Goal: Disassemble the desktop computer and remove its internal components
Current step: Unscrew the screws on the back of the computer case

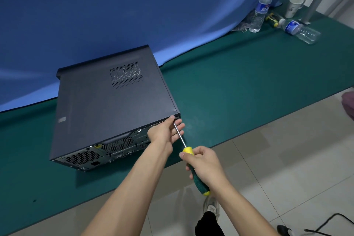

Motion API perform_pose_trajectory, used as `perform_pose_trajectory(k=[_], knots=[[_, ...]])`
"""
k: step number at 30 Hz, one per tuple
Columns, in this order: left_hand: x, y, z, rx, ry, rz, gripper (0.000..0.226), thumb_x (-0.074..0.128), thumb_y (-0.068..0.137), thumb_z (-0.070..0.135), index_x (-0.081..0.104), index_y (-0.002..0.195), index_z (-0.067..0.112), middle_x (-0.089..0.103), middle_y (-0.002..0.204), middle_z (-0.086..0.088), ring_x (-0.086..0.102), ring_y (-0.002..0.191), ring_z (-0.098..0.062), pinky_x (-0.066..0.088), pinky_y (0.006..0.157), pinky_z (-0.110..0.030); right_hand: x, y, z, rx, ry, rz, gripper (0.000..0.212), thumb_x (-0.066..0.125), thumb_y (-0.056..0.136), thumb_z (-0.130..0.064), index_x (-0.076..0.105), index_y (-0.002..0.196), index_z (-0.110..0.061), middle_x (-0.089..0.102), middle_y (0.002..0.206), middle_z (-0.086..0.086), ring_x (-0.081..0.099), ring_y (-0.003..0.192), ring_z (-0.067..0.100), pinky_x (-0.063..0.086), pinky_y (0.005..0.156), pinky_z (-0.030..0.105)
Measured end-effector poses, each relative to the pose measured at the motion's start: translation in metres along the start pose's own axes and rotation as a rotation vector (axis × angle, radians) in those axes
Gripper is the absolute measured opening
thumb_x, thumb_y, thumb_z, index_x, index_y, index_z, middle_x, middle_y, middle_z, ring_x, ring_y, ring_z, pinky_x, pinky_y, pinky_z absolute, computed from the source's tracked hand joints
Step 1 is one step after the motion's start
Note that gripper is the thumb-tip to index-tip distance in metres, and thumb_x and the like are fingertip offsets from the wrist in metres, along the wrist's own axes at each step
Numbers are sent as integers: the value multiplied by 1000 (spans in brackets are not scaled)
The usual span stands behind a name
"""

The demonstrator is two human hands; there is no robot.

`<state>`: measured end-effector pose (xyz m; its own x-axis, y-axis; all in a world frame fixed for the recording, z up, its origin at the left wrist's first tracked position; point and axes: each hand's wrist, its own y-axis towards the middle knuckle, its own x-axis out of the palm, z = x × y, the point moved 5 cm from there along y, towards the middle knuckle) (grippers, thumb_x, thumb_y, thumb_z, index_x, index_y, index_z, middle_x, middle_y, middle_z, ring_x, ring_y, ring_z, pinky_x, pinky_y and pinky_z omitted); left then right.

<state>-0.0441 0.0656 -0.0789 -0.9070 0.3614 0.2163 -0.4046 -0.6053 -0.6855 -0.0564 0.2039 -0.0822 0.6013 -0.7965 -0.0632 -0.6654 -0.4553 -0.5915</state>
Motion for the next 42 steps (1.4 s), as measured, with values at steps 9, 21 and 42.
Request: perform_pose_trajectory(k=[9, 21, 42], knots=[[-2, 3, -6, 62, -61, 45, 6, 61, 88, 3, 60, 85, -2, 69, 74, -16, 69, 54, -20, 59, 55, -29, -14, 9, 1, -81, -329, 114, 20, 73, 75, -29, 56, 75, -19, 63, 55, -4, 63, 61, 23, 56, 67, 42], [-12, -27, 53, 309, 138, -71, 10, 53, 87, 1, 60, 81, -1, 71, 65, -10, 69, 56, -20, 56, 50, -25, -19, -6, -52, -248, -384, 197, 34, 63, 74, -21, 32, 60, -18, 35, 50, -5, 35, 52, 23, 33, 54, 30], [-24, -85, 180, 1180, 1135, -117, 11, 62, 87, 27, 66, 87, 17, 68, 74, 5, 61, 77, -18, 50, 71, -36, 62, -9, -197, -417, -45, -78, 18, 68, 86, -14, 63, 71, -5, 47, 43, -3, 40, 33, 13, 38, 40, 21]])
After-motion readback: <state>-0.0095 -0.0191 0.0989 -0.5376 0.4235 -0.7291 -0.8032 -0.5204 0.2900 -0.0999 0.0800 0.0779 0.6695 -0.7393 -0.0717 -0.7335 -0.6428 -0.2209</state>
